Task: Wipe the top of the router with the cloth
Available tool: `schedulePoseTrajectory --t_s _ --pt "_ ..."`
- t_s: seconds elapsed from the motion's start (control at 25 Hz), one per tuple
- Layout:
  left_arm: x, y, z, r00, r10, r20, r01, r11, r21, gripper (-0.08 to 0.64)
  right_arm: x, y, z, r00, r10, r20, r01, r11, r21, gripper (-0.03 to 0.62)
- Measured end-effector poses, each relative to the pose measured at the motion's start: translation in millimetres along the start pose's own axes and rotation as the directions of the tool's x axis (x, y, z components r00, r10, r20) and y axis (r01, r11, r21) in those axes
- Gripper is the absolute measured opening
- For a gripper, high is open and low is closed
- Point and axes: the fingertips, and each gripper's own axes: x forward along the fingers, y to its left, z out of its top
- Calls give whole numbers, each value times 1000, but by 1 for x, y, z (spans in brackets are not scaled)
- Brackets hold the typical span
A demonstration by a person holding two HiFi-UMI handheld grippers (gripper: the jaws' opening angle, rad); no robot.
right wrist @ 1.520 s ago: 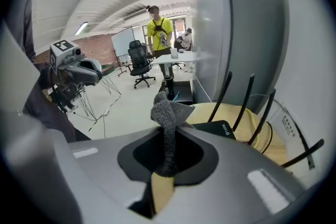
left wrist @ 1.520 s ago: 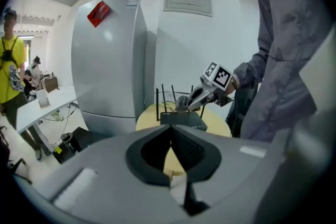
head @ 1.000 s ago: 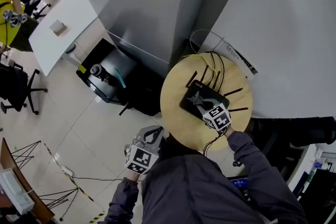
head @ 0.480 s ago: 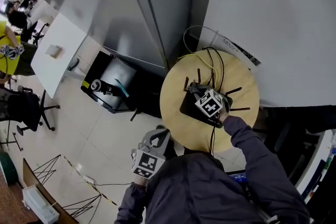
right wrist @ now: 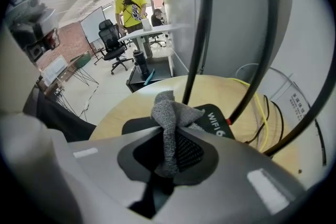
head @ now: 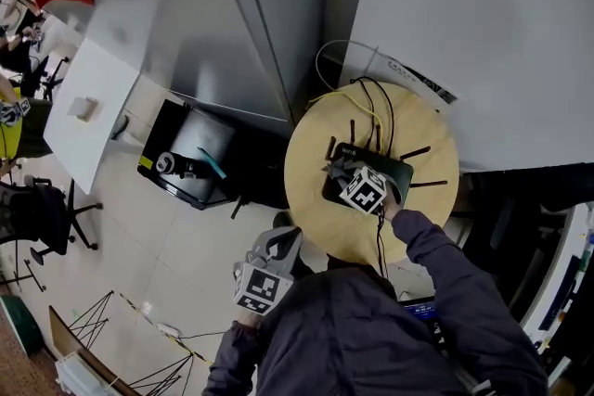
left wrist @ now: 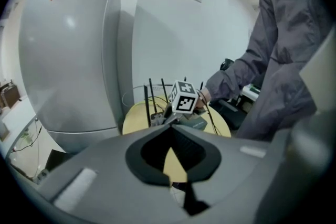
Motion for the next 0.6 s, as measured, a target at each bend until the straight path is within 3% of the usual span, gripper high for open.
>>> schedulePoseTrajectory --t_s 0.36,0.6 --pt "-17 40 -12 997 -79 -3 79 996 48 2 -2 63 -16 998 65 -22 -64 996 60 35" --pt "-23 59 -12 994 -111 12 110 991 75 2 -4 65 -21 998 68 -17 -67 995 81 35"
